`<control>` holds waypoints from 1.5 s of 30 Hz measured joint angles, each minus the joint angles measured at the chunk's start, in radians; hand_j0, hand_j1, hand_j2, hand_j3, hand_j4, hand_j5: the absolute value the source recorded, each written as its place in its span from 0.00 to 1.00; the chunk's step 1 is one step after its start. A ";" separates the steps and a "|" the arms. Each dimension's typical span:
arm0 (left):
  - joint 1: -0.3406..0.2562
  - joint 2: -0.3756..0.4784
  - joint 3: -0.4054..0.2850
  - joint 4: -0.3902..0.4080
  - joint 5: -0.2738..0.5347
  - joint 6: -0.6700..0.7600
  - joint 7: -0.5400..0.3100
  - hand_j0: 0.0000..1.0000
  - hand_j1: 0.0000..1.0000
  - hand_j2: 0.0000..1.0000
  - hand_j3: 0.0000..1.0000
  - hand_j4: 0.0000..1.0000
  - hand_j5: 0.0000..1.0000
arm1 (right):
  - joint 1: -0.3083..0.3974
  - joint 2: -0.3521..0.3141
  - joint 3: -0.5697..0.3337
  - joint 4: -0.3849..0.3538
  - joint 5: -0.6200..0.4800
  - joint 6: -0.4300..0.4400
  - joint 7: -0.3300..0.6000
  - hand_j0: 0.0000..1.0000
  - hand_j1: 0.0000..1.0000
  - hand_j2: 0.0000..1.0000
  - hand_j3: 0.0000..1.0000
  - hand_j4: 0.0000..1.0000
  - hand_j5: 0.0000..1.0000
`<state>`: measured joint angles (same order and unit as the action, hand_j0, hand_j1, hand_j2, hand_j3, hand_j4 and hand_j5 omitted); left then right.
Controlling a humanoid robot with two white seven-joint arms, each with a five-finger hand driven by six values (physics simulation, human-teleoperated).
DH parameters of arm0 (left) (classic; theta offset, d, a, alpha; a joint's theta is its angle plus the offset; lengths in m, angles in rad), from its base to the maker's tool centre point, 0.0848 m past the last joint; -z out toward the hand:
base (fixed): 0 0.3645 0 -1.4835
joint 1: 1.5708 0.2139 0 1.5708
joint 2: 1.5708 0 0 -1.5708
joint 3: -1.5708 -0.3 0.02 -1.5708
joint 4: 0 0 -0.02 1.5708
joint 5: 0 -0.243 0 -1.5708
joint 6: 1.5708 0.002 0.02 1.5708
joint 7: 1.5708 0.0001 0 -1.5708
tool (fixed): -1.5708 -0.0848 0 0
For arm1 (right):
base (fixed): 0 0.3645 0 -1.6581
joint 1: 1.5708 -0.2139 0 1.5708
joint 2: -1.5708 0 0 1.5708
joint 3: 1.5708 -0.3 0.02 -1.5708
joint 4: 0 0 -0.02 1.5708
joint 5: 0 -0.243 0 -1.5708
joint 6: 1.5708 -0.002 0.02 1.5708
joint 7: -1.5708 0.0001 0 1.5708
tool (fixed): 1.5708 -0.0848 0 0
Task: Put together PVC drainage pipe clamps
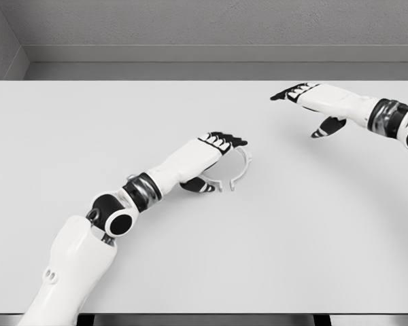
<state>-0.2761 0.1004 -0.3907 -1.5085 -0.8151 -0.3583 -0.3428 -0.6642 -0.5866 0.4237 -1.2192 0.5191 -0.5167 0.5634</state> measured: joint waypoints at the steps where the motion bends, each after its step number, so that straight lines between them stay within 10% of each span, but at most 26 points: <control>1: 0.002 0.002 0.003 -0.004 0.001 0.000 0.000 1.00 1.00 1.00 1.00 1.00 1.00 | 0.000 -0.001 -0.001 0.000 0.000 0.000 0.000 1.00 1.00 1.00 1.00 1.00 1.00; 14: -0.067 0.096 0.135 0.046 0.005 0.005 0.000 1.00 1.00 1.00 1.00 1.00 1.00 | 0.000 -0.009 -0.002 -0.001 0.000 0.000 0.000 1.00 1.00 1.00 1.00 1.00 1.00; 45: -0.137 0.014 0.102 0.205 0.003 0.005 0.000 1.00 1.00 1.00 1.00 1.00 1.00 | 0.014 -0.011 0.003 -0.016 -0.002 -0.001 0.001 1.00 1.00 1.00 1.00 1.00 1.00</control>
<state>-0.4126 0.1145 -0.2887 -1.3032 -0.8120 -0.3534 -0.3427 -0.6504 -0.5973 0.4266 -1.2356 0.5174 -0.5180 0.5646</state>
